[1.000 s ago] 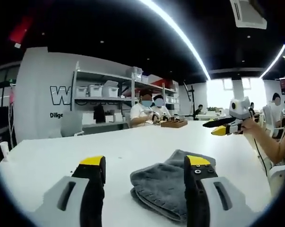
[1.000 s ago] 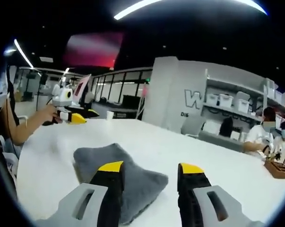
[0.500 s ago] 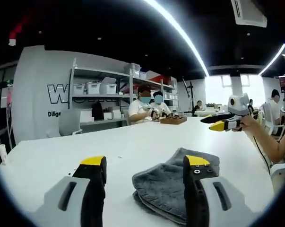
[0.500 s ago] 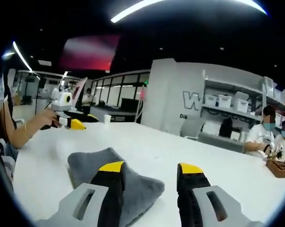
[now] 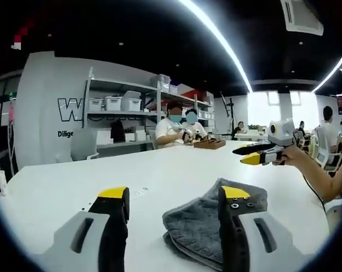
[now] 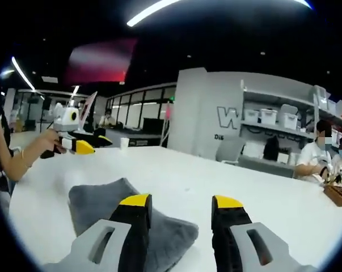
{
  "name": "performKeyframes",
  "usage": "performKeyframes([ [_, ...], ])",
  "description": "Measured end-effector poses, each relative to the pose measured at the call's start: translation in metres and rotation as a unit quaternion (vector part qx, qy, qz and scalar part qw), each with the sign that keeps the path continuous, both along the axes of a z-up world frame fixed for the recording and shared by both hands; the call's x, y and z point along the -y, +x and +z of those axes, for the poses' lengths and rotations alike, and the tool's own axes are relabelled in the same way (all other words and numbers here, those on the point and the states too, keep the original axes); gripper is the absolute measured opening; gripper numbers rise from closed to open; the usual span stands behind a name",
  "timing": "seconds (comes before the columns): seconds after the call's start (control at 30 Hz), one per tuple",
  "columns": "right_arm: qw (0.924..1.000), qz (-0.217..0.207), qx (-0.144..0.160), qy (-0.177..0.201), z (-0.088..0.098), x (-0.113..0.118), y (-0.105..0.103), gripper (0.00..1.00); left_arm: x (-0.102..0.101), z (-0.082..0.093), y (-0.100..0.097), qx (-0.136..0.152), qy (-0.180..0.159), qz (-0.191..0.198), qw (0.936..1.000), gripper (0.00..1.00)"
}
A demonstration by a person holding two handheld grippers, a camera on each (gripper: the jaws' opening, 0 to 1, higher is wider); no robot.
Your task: Open the folded towel by lifting each exposed corner and separating the folded layers until the towel lies flat within the target outline without major curled edges
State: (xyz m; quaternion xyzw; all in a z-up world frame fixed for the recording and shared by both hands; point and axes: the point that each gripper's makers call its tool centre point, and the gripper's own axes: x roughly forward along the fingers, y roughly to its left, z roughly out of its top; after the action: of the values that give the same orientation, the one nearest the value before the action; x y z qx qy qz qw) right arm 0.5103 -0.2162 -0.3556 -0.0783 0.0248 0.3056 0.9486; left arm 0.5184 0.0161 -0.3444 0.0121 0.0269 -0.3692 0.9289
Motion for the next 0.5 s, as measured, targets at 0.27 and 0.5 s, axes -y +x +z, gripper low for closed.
performKeyframes([
  [0.27, 1.0, 0.0, -0.007, 0.0, -0.008, 0.0, 0.004, 0.38, 0.003, -0.007, 0.002, -0.006, 0.005, -0.006, 1.0, 0.57],
  [0.5, 0.9999, 0.001, -0.017, -0.001, -0.019, -0.001, 0.01, 0.37, 0.004, -0.022, 0.008, -0.016, 0.006, -0.001, 0.9999, 0.54],
])
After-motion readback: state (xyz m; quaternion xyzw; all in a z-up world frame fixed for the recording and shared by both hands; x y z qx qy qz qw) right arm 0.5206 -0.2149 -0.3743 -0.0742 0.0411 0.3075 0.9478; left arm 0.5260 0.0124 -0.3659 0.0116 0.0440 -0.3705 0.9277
